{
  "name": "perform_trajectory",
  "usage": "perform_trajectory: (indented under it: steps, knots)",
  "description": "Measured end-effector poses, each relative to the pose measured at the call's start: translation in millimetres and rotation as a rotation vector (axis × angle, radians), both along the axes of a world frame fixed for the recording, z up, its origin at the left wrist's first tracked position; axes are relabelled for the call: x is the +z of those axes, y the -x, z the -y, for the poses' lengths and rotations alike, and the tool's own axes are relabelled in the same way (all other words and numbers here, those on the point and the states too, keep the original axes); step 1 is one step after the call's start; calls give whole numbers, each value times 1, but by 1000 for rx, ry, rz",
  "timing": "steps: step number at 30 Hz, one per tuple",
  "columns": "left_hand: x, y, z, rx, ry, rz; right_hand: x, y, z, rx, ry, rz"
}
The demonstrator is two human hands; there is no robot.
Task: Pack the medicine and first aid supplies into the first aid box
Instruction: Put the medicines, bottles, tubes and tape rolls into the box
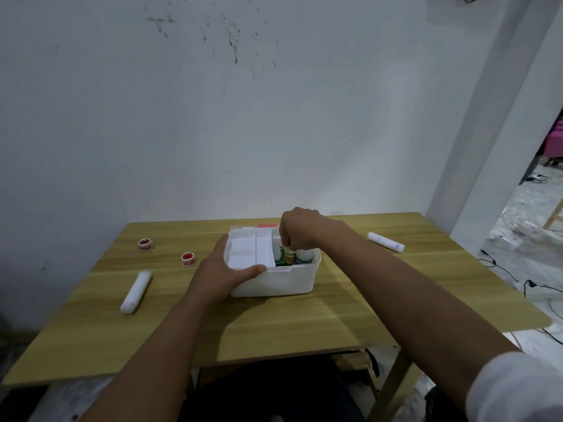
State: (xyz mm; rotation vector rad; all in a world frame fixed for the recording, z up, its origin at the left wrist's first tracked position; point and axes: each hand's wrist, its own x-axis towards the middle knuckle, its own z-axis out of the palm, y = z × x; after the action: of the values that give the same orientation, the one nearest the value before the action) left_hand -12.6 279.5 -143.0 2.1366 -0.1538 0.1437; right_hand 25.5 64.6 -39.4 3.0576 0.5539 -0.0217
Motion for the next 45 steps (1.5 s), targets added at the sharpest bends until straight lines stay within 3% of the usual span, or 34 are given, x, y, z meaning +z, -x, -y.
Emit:
perform_trajectory:
  steps: [12, 23, 29, 35, 41, 45]
  knots:
    - [1, 0, 0, -4, -18, -10, -3, 1, -21, 23, 199, 67]
    - [1, 2, 1, 9, -2, 2, 10, -5, -19, 36, 210, -29]
    - [3, 4, 3, 13, -19, 7, -22, -2, -24, 34, 333, -54]
    - [2, 3, 4, 6, -19, 14, -12, 0, -2, 25, 140, -46]
    - [2, 3, 3, 2, -2, 6, 17, 7, 60, -6, -419, 113]
    - [3, 3, 5, 5, 2, 26, 1, 5, 112, -211, -466, 132]
